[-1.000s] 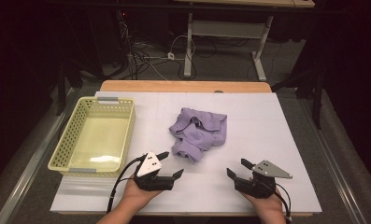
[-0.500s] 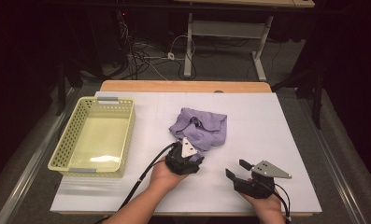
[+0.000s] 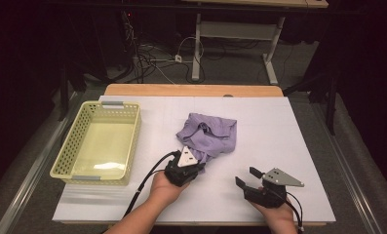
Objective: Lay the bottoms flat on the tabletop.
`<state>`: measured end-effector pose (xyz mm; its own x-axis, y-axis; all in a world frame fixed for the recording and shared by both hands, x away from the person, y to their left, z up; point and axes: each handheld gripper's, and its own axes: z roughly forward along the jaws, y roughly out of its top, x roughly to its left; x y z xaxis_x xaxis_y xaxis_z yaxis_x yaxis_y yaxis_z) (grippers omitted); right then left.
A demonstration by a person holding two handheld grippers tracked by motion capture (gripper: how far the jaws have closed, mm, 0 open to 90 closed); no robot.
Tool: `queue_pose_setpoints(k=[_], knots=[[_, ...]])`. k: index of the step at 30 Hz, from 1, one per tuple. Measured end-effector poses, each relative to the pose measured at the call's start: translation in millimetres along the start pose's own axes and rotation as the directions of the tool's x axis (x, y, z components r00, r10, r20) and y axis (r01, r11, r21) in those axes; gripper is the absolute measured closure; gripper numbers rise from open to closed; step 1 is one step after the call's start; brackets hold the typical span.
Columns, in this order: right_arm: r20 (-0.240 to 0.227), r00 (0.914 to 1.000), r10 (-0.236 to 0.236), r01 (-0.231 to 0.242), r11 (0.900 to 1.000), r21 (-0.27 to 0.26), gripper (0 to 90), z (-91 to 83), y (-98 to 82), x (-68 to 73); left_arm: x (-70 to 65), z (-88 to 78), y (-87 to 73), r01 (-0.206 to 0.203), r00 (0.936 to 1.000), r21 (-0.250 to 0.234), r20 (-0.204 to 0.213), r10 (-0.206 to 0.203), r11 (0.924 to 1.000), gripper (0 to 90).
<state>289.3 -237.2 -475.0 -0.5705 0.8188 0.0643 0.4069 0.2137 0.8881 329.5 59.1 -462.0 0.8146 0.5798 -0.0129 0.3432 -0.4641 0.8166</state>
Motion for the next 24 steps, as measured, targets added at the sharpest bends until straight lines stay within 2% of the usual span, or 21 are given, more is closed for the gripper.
queue_pose_setpoints(k=[4, 7, 9, 11, 13, 15, 17, 19, 22, 24], knots=[[-0.001, 1.0, 0.0, 0.0, 1.0, 0.001, 34.6, 0.3, 0.0, 0.7, -4.9, -26.4, -12.4, 0.001, 0.9998, -0.053, 0.018, -0.001, 0.9986, 80.8], [-0.002, 1.0, -0.003, 0.003, 1.0, 0.002, 34.5, 0.6, -0.1, 2.1, -1.3, -43.7, -28.1, 0.06, 0.9974, -0.076, 0.044, -0.057, 0.9953, 80.8], [-0.001, 1.0, 0.0, 0.0, 1.0, 0.003, 34.6, 0.9, -0.2, 2.9, 1.2, -52.6, -40.3, 0.067, 0.9974, -0.063, 0.03, -0.066, 0.9957, 80.7], [-0.001, 1.0, -0.001, 0.001, 1.0, 0.005, 34.6, 1.4, -0.3, 3.5, 5.7, -58.6, -52.4, 0.064, 0.9979, -0.035, -0.004, -0.064, 0.9974, 80.6], [-0.002, 1.0, -0.003, 0.003, 1.0, 0.008, 34.6, 2.4, -0.6, 4.2, 13.5, -61.8, -63.0, 0.098, 0.9947, -0.008, -0.031, -0.098, 0.9951, 80.3], [-0.001, 1.0, -0.001, 0.001, 1.0, 0.012, 34.6, 3.2, -0.9, 5.0, 19.4, -63.5, -67.2, 0.133, 0.9903, 0.001, -0.039, -0.133, 0.9911, 76.0], [-0.002, 1.0, -0.005, 0.005, 1.0, 0.014, 34.6, 4.0, -0.9, 5.5, 18.5, -64.1, -63.1, 0.131, 0.9908, -0.016, -0.032, -0.132, 0.9912, 68.6], [-0.002, 1.0, -0.003, 0.003, 1.0, 0.015, 34.5, 4.4, -0.8, 6.1, 12.0, -63.0, -52.7, 0.101, 0.994, -0.046, -0.038, -0.102, 0.9939, 60.2], [-0.003, 1.0, -0.003, 0.003, 1.0, 0.013, 34.6, 4.2, -0.6, 6.3, -1.0, -56.6, -33.5, 0.037, 0.9989, -0.08, -0.025, -0.039, 0.9961, 56.7], [-0.003, 1.0, 0.0, 0.001, 1.0, 0.012, 34.6, 3.5, -0.8, 6.0, -7.8, -47.8, -21.8, 0.019, 0.9998, -0.093, -0.004, -0.019, 0.9955, 55.5]])
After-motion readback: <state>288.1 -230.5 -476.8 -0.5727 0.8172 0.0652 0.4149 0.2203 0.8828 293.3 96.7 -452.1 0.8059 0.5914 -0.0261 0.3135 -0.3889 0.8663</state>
